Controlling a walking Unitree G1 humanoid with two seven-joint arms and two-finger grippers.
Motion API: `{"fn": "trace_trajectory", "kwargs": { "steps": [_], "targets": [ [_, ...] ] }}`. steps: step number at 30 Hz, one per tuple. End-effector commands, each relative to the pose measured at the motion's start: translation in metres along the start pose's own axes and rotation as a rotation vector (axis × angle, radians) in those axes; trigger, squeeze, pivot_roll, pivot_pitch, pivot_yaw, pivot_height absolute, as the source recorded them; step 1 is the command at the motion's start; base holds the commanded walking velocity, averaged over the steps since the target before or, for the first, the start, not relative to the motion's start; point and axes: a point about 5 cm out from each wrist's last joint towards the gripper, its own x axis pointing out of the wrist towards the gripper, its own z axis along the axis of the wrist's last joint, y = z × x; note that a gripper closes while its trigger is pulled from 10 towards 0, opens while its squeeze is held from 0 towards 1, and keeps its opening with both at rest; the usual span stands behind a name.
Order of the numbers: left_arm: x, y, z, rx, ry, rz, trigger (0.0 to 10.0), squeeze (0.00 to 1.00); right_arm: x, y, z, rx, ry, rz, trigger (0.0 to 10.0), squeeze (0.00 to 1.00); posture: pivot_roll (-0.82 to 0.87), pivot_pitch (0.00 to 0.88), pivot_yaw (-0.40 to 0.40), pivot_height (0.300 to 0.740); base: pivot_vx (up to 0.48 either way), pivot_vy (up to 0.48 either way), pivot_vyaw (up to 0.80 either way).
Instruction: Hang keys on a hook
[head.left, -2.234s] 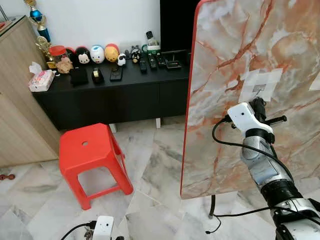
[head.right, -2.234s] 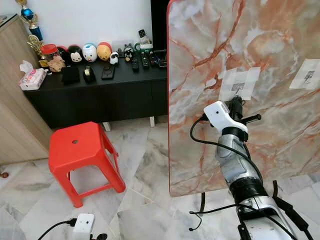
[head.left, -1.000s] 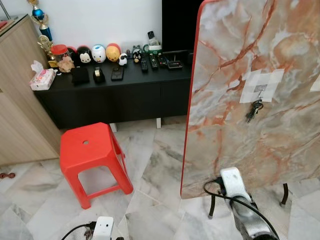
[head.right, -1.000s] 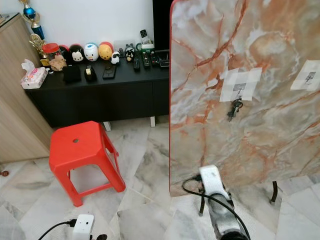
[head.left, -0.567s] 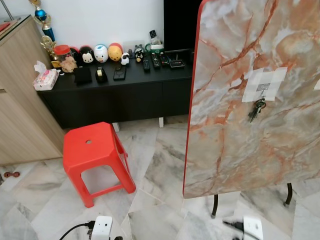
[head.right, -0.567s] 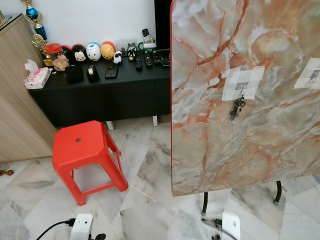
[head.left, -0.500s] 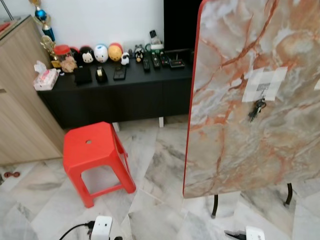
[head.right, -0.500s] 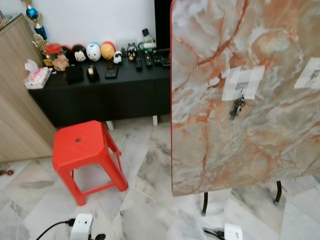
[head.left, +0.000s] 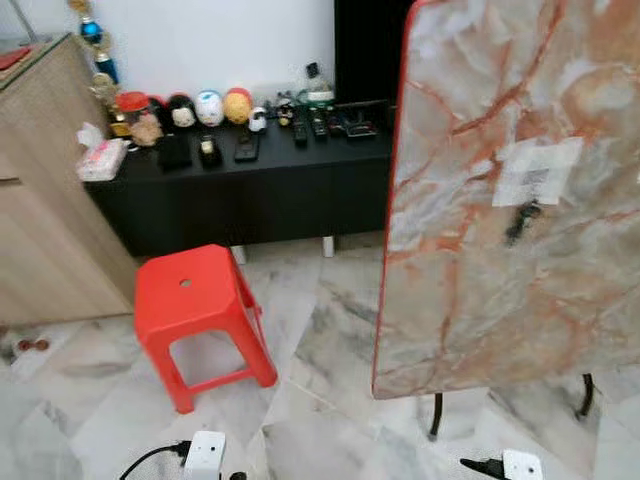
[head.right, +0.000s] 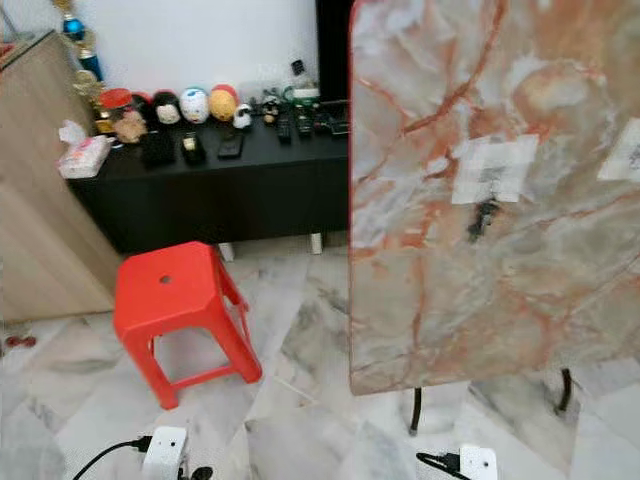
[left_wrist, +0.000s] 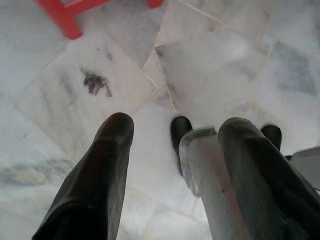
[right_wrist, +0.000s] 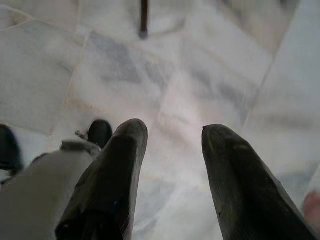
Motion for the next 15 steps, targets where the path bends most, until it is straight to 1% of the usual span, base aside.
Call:
{"fn": "trace_trajectory", "kwargs": {
  "steps": [1,3,4,7,9,10,12,13,15],
  "targets": [
    [-0.004,0.01,-0.013,0.012,0.052,0.017,10.0,0.0,0.0,0.016,0.001,-0.074,0.006,0.033,10.0,0.0,-0.01,0.042,0.022,0.74,0.0,0.424,0.8],
    [-0.004,0.012,-0.013,0.008,0.054,0.021,10.0,0.0,-0.001,0.028,-0.002,-0.044,0.001,0.053,10.0,0.0,0.0,0.039,0.02,0.74,0.0,0.42,0.8],
    [-0.005,0.014,-0.014,0.006,0.056,0.024,10.0,0.0,-0.001,0.032,-0.004,-0.032,0.001,0.064,10.0,0.0,0.0,0.034,0.02,0.74,0.0,0.42,0.0],
    [-0.005,0.016,-0.014,0.005,0.058,0.026,10.0,0.0,-0.001,0.032,-0.005,-0.039,0.003,0.065,10.0,0.0,0.0,0.031,0.021,0.74,0.0,0.429,0.0],
    [-0.006,0.018,-0.015,0.008,0.063,0.028,10.0,0.0,-0.001,0.031,-0.009,-0.045,0.01,0.062,10.0,0.0,-0.01,0.026,0.025,0.74,0.0,0.48,0.0],
    [-0.006,0.019,-0.016,0.01,0.067,0.029,10.0,0.0,-0.002,0.026,-0.014,-0.034,0.019,0.053,10.0,0.0,-0.01,0.026,0.025,0.74,0.0,0.48,0.0],
    [-0.006,0.019,-0.016,0.011,0.069,0.029,10.0,0.0,-0.002,0.021,-0.018,-0.022,0.022,0.046,10.0,0.0,-0.01,0.024,0.027,0.74,0.0,0.48,0.0],
    [-0.006,0.02,-0.017,0.011,0.071,0.03,10.0,0.0,-0.002,0.016,-0.02,-0.034,0.027,0.04,10.0,0.0,-0.01,0.026,0.027,0.74,0.0,0.48,0.0],
    [-0.007,0.02,-0.017,0.011,0.072,0.031,10.0,0.0,-0.002,0.011,-0.022,-0.057,0.031,0.034,10.0,0.0,-0.01,0.028,0.027,0.74,0.0,0.48,0.0]
  ]
}}
